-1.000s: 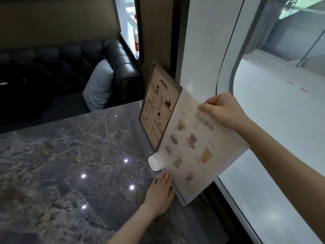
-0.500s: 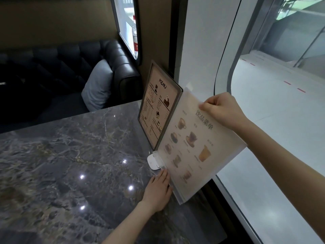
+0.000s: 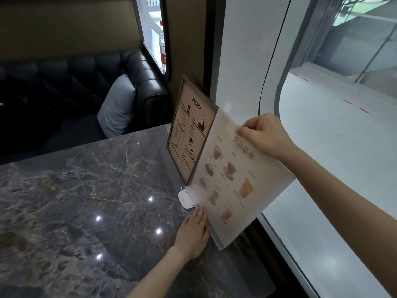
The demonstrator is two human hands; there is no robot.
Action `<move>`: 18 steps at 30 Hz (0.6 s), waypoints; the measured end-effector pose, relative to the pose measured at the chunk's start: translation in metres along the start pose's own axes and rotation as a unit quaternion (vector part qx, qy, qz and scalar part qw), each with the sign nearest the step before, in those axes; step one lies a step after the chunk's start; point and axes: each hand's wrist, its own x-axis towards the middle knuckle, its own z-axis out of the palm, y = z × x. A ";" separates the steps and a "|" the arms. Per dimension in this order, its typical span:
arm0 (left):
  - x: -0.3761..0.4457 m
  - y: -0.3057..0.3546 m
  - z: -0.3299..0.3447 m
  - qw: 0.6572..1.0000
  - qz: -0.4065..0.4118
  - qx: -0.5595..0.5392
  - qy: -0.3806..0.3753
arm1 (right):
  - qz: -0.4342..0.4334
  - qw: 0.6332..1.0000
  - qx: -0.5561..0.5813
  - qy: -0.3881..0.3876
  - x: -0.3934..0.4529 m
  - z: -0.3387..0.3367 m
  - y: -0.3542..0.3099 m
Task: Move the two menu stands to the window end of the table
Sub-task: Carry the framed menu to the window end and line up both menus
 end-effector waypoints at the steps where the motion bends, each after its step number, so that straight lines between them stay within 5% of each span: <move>1: 0.000 0.000 0.000 1.000 0.000 0.000 -0.002 | 0.003 1.000 0.000 0.000 0.000 0.000 0.000; 13: 0.003 -0.002 -0.012 0.996 0.014 -0.090 0.027 | -0.005 0.999 -0.031 -0.025 -0.003 -0.004 -0.011; 18: 0.009 -0.006 -0.039 0.985 -0.052 -0.145 0.080 | -0.065 0.992 -0.103 -0.015 -0.007 -0.005 -0.025</move>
